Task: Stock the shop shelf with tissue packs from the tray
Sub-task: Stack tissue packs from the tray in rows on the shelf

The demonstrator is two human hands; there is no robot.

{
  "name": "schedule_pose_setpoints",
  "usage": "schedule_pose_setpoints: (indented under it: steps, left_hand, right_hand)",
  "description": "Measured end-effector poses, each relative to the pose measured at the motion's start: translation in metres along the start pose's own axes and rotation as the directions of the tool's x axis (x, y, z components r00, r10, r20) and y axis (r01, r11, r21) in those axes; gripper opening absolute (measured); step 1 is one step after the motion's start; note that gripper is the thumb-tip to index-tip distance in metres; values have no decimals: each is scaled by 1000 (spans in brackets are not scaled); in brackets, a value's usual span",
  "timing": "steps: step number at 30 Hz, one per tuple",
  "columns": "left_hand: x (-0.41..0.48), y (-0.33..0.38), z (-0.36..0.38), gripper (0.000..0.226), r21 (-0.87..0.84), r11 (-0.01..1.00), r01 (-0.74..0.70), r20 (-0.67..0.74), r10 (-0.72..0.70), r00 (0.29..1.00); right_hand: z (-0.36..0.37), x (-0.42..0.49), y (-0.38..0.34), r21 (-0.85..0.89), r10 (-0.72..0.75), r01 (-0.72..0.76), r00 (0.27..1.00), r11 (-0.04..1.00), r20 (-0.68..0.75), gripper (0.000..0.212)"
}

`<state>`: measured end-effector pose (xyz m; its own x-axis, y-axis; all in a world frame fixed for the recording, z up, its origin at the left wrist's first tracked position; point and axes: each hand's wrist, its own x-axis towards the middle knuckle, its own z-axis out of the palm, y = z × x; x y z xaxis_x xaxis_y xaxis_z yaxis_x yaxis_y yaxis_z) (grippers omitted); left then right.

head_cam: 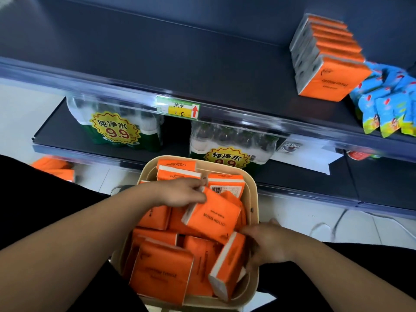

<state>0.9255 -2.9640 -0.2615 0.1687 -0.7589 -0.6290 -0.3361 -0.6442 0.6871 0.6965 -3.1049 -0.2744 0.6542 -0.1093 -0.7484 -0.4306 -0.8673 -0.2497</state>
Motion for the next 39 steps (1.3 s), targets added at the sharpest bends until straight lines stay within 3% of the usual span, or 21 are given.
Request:
schedule_pose_setpoints:
  steps: [2, 4, 8, 10, 13, 17, 20, 24, 27, 30, 34, 37, 39]
  left_hand:
    - [-2, 0, -7, 21, -92, 996, 8, -85, -16, 996]
    - [-4, 3, -12, 12, -122, 992, 16, -126, -32, 991]
    - [-6, 2, -14, 20, -147, 989, 36, -133, -56, 990]
    - [-4, -2, -12, 27, -84, 996, 43, -167, -57, 984]
    - [2, -10, -6, 42, -7, 999, 52, -206, -52, 977]
    - [4, -15, 2, 50, 0, 1000, 20, -256, -19, 966]
    - [4, -12, 1, 43, -75, 997, -33, -236, 14, 972]
    - [-8, 11, -12, 36, -348, 926, -143, -264, 50, 963]
    - [-21, 36, -27, 35, -499, 828, -257, -305, 109, 946]
    - [-29, 68, -44, 34, -499, 798, -338, -345, 175, 922]
    - [-29, 124, -65, 30, -473, 724, -502, -403, 328, 854]
    - [-20, 175, -79, 27, -404, 696, -593, -439, 421, 793]
    - [-7, 206, -88, 29, -333, 699, -632, -436, 480, 761]
  right_hand:
    - [6, 3, -9, 132, -51, 43, 997, 990, 56, 89]
    - [10, 7, -16, 190, -81, 75, 996, 979, 22, 89]
    - [9, 10, -24, 24, -74, 75, 997, 997, -16, 85]
    - [9, 12, -24, 47, -83, 83, 997, 995, -8, 80]
    - [4, 14, -26, 138, -117, 120, 993, 983, -31, 54]
    - [-13, 8, -22, 300, -155, 163, 987, 940, -51, 48]
    - [-30, 1, -10, 574, -113, 190, 979, 796, -168, 48]
    - [-58, -16, -5, 852, -21, 285, 951, 439, -307, 48]
    - [-80, -31, -8, 862, 74, 392, 897, 321, -436, 47]
    - [-101, -47, -3, 833, 137, 497, 833, 242, -536, 47]
    - [-141, -76, 17, 731, 186, 665, 707, 150, -682, 69]
    - [-173, -101, 39, 630, 218, 756, 594, 178, -774, 72]
    - [-190, -115, 56, 579, 230, 778, 534, 244, -814, 53]
